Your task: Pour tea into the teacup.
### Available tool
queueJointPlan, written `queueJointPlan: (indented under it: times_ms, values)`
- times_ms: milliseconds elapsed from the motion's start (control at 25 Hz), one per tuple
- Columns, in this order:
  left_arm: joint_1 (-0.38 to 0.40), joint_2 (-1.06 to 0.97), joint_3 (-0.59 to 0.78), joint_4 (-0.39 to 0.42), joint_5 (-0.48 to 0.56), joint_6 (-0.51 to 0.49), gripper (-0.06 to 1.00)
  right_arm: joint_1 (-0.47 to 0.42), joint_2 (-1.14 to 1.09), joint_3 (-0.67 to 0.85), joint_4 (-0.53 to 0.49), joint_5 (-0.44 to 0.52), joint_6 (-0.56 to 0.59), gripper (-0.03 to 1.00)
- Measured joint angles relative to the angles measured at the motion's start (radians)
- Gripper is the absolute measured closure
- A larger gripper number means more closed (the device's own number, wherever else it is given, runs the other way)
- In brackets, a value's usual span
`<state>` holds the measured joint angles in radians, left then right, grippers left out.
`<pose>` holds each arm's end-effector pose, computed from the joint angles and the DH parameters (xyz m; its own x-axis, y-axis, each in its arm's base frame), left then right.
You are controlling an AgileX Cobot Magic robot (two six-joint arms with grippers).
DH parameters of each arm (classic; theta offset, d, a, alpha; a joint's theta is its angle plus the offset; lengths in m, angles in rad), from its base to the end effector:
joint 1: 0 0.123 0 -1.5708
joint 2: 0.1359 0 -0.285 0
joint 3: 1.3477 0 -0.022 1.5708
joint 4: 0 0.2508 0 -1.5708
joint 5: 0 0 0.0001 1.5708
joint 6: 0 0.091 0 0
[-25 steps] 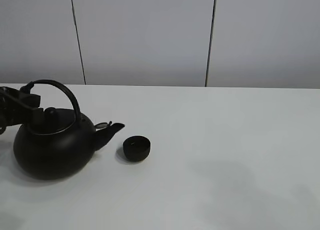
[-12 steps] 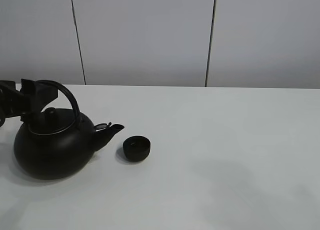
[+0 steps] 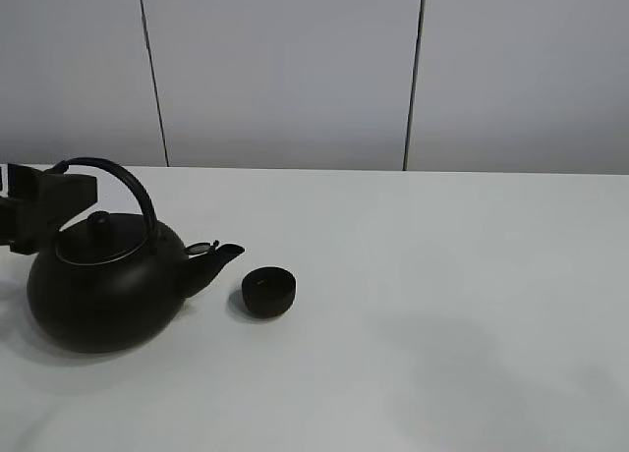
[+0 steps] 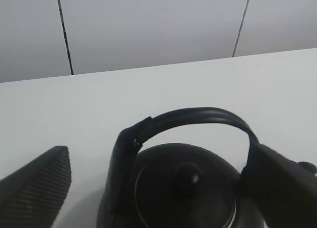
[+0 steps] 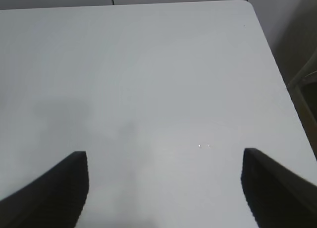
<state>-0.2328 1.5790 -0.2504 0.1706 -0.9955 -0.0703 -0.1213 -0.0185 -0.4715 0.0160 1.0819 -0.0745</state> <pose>0.2209 -0.0657 0.1522 -0.2347 0.0792 -0.9688 0.3681 0.9297 -0.0132 -0.0051 0.0019 0.2676 -0.4862 -0.0082 -0.8738 0.0764 0.9957 -0.0518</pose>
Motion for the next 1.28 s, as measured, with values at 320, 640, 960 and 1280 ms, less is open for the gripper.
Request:
queueJointPlan:
  times_ms: [320, 640, 960, 1280]
  values:
    - [-0.060, -0.375, -0.324, 0.030, 0.877, -0.034, 0.25, 0.000, 0.000, 0.000, 0.000, 0.000, 0.000, 0.39]
    - [0.172, -0.461, -0.637, 0.025, 1.281, 0.009, 0.25, 0.000, 0.000, 0.000, 0.000, 0.000, 0.000, 0.39]
    - [0.326, -0.710, -0.645, -0.051, 1.480, 0.039, 0.25, 0.000, 0.000, 0.000, 0.000, 0.000, 0.000, 0.39]
    - [0.320, -1.221, -0.527, -0.157, 1.765, 0.129, 0.25, 0.000, 0.000, 0.000, 0.000, 0.000, 0.000, 0.39]
